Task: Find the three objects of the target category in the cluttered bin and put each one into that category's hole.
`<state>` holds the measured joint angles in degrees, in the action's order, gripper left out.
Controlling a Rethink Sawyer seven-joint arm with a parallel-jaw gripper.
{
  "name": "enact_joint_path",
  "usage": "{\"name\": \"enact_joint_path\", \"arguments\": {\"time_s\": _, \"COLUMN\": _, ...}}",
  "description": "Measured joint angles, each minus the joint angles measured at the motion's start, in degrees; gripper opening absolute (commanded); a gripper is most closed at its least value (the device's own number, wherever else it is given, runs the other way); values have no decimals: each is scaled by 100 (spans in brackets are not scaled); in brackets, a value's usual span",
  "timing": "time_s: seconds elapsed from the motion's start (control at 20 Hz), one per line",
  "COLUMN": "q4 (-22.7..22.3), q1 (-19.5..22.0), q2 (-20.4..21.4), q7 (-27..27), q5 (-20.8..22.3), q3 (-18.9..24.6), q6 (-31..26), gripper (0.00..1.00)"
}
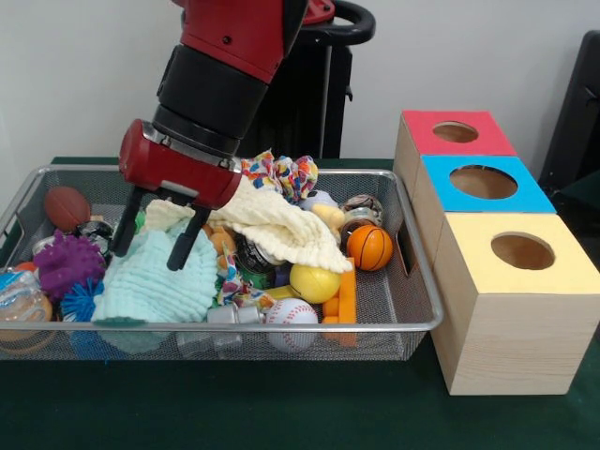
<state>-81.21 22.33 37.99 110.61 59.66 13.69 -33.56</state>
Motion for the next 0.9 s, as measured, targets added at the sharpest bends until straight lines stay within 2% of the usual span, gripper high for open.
{"name": "enact_joint_path", "arguments": {"time_s": 0.6, "q4": 100, "q1": -293, "q2": -117, "q7": 0, "q5": 327, "q3": -552, "q6": 1, "gripper": 100}}
{"name": "enact_joint_path", "arguments": {"time_s": 0.9, "q4": 238, "q1": -458, "q2": -267, "q7": 1, "q5": 642, "q3": -851, "q6": 4, "gripper": 100}}
